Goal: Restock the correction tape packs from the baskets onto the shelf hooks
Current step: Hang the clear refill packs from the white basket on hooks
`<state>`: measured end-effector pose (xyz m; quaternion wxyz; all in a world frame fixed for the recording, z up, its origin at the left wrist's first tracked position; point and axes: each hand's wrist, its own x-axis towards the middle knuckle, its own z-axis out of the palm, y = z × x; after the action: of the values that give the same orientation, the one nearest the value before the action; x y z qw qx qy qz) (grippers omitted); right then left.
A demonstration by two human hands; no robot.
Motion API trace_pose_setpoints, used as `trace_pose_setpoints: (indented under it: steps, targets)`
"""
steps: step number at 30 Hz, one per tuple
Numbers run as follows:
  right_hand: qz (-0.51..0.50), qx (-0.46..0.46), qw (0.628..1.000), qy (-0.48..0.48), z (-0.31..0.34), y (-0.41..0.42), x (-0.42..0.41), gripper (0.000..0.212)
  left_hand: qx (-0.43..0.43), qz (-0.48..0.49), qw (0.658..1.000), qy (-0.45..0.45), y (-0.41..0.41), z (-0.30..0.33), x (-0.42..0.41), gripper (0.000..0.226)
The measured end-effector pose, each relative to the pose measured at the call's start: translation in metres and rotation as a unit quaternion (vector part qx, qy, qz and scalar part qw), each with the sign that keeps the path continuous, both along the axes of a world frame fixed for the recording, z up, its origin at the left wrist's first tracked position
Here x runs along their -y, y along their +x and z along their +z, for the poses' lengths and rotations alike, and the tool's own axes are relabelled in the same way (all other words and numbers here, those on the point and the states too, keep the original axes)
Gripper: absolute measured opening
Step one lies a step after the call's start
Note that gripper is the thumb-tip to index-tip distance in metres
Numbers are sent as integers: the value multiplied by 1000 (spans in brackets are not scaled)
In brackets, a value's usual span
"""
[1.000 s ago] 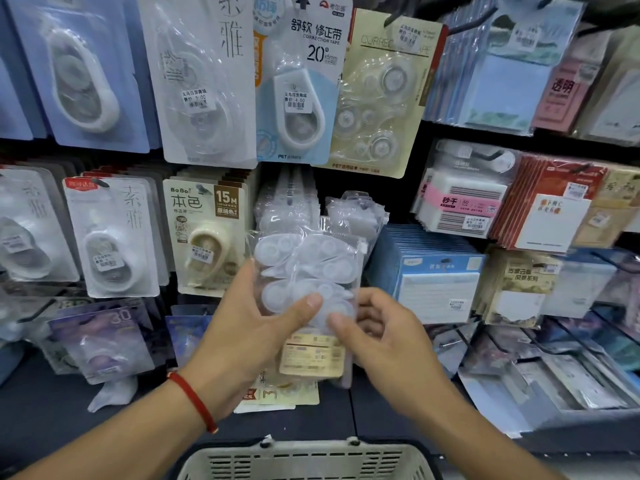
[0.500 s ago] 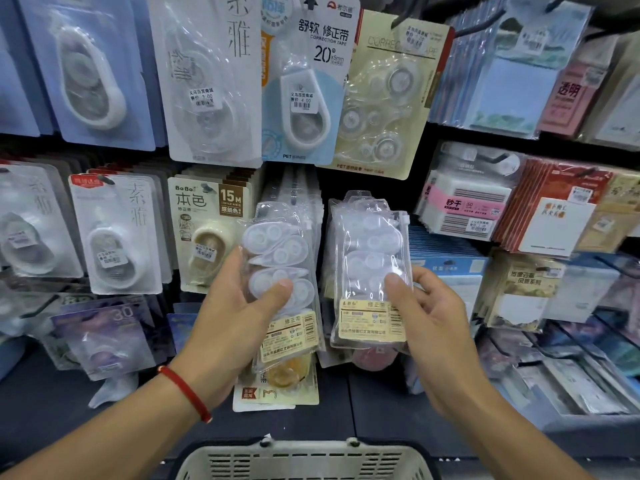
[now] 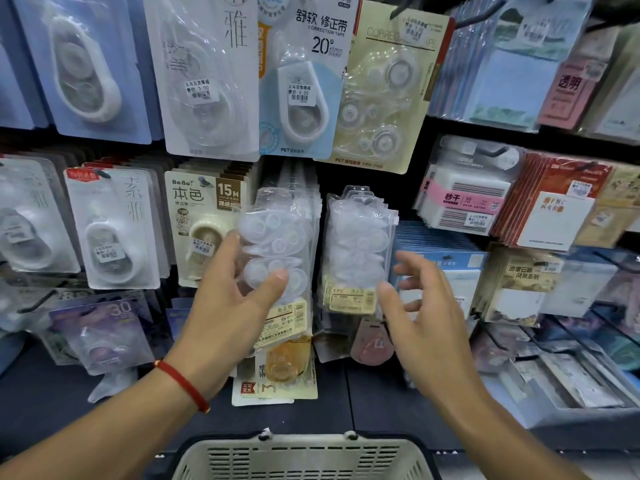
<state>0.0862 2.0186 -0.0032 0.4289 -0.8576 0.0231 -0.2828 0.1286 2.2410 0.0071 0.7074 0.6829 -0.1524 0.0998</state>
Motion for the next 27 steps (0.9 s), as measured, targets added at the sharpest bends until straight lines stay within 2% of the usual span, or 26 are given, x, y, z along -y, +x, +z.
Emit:
trace_pose_setpoints:
  steps: [4,6,9,12,17,24,27]
  targets:
    - [153,-68,985,33,-10,-4,-16,37,-46,-95,994,10,-8,-6,9,41]
    - [185,-74,979,52,-16,-5,-22,30,-65,-130,989,0,-13,-9,16,40]
    - [188,-47,965,175,-18,-2,-24,18,-83,-115,990,-2,-13,-10,21,44]
    - [153,-21,958,242,-11,2,-18,17,-81,-106,990,51,-10,-11,22,54]
    - [135,-20,953,271,3,7,-8,28,-89,-139,986,33,-13,-12,28,60]
    - [131,-7,948,292,7,8,-5,17,-98,-158,982,-19,-11,-8,30,62]
    - [129,5,954,272,11,9,-3,14,-94,-168,981,-12,-9,-7,29,60]
